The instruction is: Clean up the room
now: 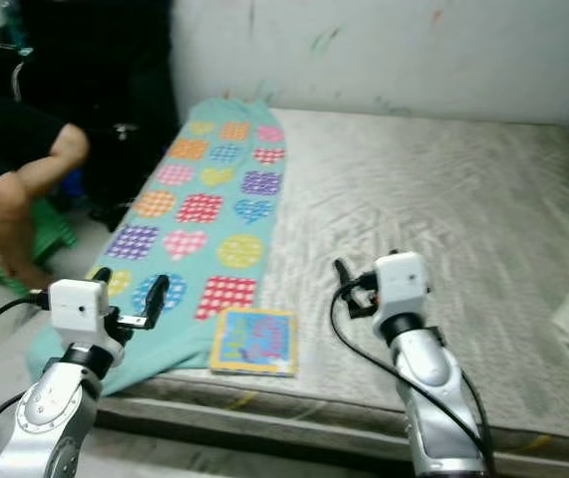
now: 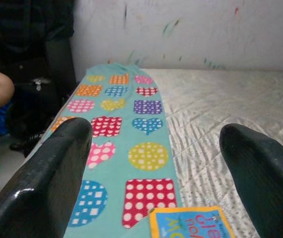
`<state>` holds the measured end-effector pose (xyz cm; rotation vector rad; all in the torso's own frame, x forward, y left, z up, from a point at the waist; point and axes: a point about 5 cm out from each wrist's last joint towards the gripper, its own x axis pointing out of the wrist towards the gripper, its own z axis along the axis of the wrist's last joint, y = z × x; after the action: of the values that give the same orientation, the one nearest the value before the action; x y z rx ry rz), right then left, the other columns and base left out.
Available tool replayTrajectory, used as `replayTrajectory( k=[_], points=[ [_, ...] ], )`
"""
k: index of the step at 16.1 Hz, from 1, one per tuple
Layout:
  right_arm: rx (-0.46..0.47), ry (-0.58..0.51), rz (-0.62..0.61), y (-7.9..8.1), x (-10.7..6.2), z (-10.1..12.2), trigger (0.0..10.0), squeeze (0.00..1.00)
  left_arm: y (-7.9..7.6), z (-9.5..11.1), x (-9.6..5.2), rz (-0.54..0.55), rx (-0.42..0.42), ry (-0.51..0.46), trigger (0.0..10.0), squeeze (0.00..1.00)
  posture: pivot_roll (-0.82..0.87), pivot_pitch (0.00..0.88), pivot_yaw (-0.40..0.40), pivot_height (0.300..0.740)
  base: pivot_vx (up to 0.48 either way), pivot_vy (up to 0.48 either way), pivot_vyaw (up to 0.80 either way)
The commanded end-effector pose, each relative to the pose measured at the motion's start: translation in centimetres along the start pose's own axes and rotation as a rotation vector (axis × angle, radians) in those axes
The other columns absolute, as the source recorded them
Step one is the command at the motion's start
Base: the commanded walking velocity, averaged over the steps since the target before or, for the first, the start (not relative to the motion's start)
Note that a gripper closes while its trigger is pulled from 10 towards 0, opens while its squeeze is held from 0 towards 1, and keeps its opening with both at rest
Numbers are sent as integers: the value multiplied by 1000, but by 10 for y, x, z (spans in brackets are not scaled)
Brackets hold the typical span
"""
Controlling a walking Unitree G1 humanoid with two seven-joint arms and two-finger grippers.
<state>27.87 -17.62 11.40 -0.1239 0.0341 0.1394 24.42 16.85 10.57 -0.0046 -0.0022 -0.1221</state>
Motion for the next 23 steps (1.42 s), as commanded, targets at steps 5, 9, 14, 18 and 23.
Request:
replayTrajectory(
  k=[5,9,14,18,23],
  points=[
    [14,-2,15,6,2,3,10000,0,7,1,-1,22,16,7,10000,0,-46,31,-6,740,0,-244,-84],
    [12,-3,15,6,3,3,10000,0,6,2,0,21,0,-5,10000,0,-46,31,-7,740,0,0,-723],
    [11,-2,15,7,4,2,10000,0,5,3,2,11,-5,-16,10000,0,-46,27,-4,740,0,0,-89],
    [11,-7,20,8,5,3,10000,0,3,8,3,-21,-7,-49,10000,0,-44,19,-1,740,0,0,0],
    [13,-15,20,8,7,4,10000,0,0,11,4,-55,-20,-71,10000,0,-43,12,0,740,0,0,0]
  ],
)
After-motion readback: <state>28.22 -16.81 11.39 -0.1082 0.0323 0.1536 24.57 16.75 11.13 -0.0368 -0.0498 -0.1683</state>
